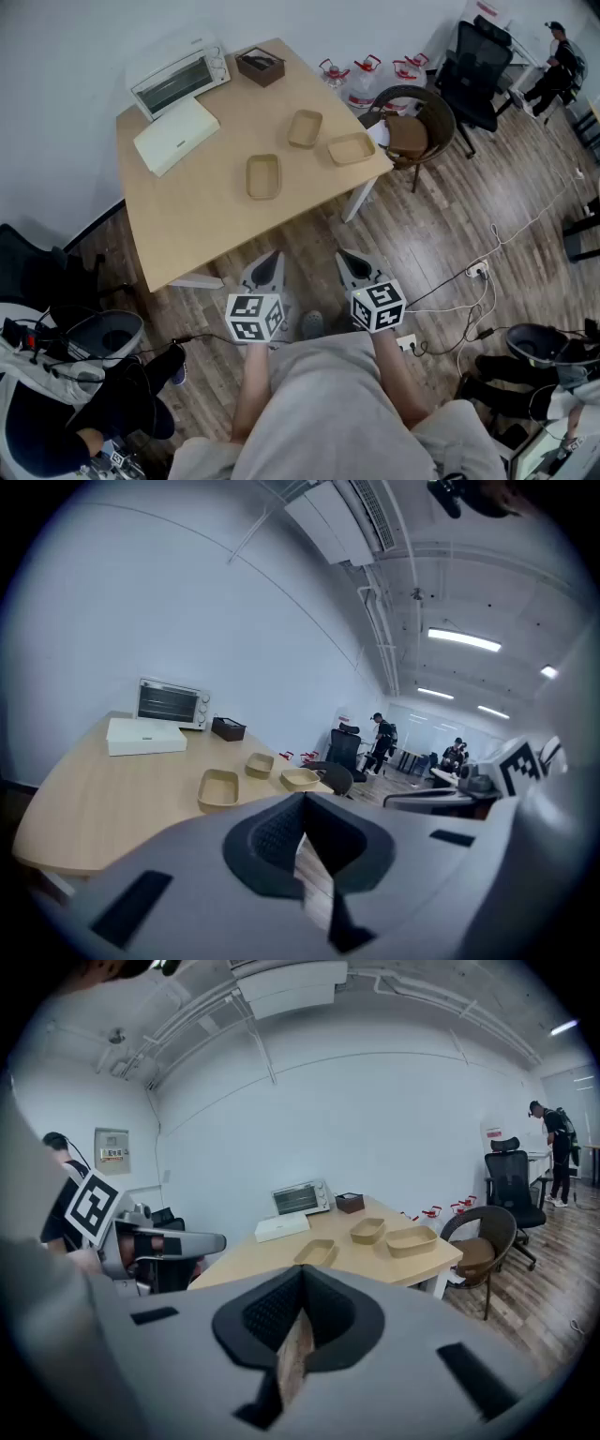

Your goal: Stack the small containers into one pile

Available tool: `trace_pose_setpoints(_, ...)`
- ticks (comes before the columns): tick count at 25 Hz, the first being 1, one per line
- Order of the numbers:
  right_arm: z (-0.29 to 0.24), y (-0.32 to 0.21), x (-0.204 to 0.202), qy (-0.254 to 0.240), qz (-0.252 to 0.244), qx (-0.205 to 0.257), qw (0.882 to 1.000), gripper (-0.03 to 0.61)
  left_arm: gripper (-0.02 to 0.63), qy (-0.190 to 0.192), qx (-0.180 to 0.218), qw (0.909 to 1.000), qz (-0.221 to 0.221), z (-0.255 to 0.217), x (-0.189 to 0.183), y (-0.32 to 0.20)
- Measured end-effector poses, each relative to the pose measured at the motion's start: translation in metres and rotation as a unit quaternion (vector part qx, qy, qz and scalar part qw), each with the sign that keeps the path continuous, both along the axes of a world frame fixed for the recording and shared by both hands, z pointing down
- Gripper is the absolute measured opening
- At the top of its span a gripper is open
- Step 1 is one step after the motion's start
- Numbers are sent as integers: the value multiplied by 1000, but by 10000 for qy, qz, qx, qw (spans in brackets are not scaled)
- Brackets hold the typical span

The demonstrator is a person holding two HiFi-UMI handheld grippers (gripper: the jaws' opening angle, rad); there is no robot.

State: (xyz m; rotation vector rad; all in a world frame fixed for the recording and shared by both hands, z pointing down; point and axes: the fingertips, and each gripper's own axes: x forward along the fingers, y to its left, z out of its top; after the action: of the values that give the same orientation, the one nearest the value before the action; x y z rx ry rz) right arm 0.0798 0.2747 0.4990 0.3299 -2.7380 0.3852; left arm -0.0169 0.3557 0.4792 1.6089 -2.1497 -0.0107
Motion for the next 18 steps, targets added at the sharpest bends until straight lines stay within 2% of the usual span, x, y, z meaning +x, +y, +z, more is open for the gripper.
trace_pose_setpoints(6, 10, 6, 5, 128, 107, -236, 9996, 3, 5, -33, -188, 9998, 72, 6, 1, 6)
trace_pose_setpoints(12, 16, 5, 4, 24, 213, -474, 9986, 3, 5, -58, -315, 9995, 71, 11, -4, 9)
trace_pose_setpoints(18, 15, 3, -8, -192, 39, -702, 9973, 3, 5, -15, -367, 9993, -4, 17, -11, 4)
